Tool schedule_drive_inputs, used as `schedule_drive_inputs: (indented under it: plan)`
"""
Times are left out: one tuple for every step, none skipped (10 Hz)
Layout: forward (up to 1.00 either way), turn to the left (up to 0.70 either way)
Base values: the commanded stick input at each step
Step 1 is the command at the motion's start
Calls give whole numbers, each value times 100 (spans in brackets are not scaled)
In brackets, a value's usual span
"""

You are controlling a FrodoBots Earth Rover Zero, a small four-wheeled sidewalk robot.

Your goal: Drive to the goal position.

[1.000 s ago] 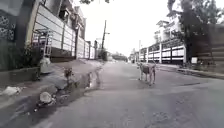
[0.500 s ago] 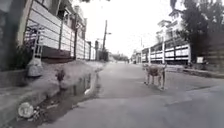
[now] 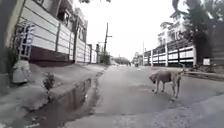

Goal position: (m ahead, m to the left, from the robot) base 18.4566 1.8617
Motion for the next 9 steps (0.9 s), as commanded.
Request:
schedule_drive_inputs:
  plan:
    - [100,0]
    - [100,0]
    - [100,0]
    - [100,0]
    - [100,0]
    - [100,0]
    - [100,0]
    - [100,0]
    - [100,0]
